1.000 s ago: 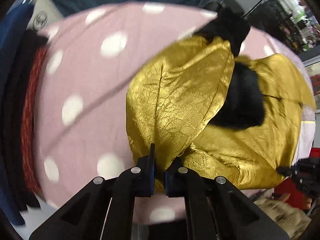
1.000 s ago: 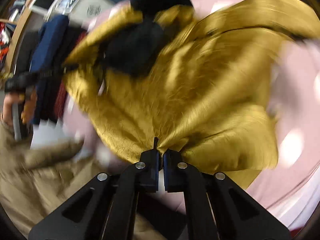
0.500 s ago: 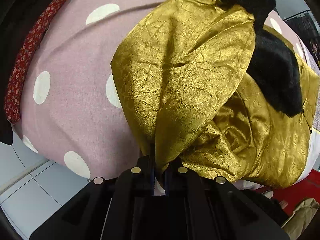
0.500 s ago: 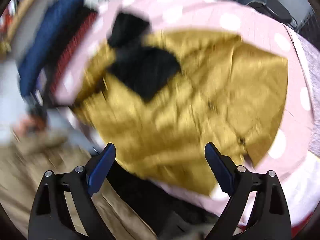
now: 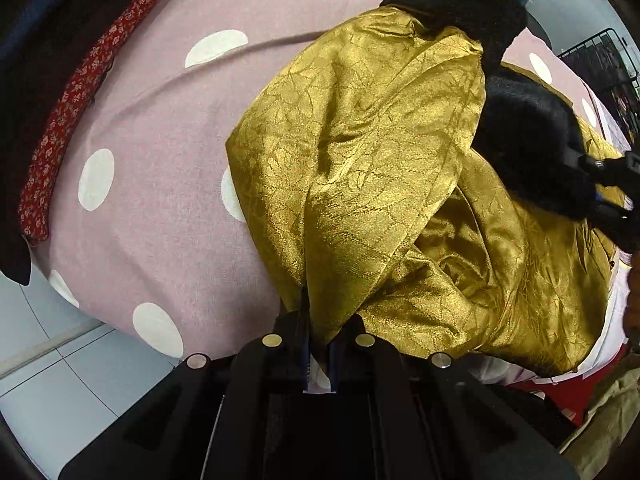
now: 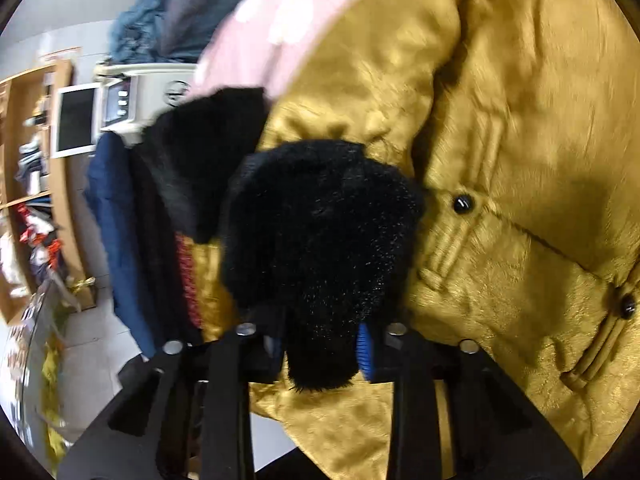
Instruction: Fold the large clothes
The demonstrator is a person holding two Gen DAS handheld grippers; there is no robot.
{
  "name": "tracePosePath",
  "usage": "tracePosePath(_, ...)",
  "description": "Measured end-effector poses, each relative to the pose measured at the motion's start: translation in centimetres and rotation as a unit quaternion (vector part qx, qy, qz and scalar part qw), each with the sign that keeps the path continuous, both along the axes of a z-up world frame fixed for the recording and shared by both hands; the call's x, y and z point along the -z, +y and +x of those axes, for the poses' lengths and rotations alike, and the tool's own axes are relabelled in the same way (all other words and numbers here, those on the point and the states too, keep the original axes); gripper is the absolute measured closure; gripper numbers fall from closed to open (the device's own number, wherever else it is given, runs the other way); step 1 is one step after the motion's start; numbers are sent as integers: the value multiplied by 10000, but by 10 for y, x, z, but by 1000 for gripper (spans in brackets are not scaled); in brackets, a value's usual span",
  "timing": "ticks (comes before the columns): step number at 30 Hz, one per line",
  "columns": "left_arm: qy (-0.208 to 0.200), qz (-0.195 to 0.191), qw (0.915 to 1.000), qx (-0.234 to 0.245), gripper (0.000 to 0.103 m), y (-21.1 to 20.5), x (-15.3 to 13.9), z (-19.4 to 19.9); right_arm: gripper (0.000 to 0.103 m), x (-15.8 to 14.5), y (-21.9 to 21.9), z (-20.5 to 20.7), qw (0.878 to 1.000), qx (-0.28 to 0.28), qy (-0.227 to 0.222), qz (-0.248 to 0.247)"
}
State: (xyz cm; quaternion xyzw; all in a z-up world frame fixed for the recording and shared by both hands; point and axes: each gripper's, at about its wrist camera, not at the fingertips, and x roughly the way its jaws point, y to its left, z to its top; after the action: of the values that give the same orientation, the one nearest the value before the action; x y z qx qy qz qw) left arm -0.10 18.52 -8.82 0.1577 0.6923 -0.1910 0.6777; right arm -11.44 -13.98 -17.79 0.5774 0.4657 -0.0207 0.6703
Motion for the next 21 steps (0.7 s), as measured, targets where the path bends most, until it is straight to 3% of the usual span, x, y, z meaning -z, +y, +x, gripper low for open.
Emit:
tracePosePath(3, -56, -47, 9999, -129, 97, -2, -7, -5, 82, -48, -29, -16, 9973, 353, -489, -424)
tracePosePath(7, -349, -221, 9988, -275, 97, -1, -34, 14, 83, -124, -96, -59, 9806, 1140, -973, -1264)
tracePosePath(13, -881, -290, 9953, -272, 97, -14, -70, 63, 85, -213, -200, -139, 9445, 2163, -921, -2296)
tracePosePath(15, -1186, -230, 9924, -250, 97, -21, -88, 87, 85, -240, -232, -168, 9260, 2576, -805, -2640)
tracePosePath(21, -1924, -54, 9808, -319, 97, -40, -126, 162, 86, -291, -300, -237, 8862, 3274, -719, -3199)
